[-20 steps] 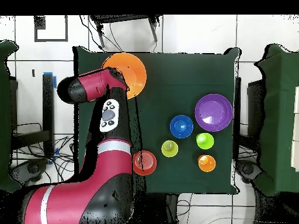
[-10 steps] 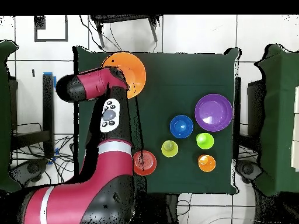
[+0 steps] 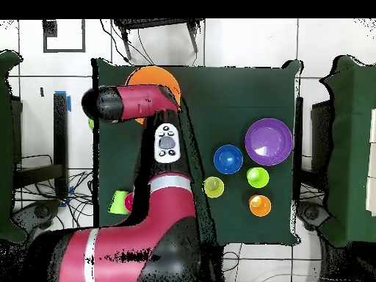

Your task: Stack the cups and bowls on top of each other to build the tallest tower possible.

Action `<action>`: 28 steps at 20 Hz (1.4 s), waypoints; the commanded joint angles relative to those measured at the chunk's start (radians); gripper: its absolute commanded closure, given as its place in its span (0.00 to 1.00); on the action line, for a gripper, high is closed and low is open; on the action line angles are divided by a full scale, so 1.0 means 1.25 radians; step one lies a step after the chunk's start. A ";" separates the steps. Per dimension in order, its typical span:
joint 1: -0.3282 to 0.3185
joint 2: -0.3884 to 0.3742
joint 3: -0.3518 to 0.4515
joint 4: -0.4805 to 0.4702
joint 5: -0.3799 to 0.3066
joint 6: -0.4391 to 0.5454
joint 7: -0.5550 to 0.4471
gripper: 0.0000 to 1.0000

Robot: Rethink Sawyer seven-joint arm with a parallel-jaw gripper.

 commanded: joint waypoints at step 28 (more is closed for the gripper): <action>-0.566 0.357 0.814 0.460 0.183 0.202 -0.293 1.00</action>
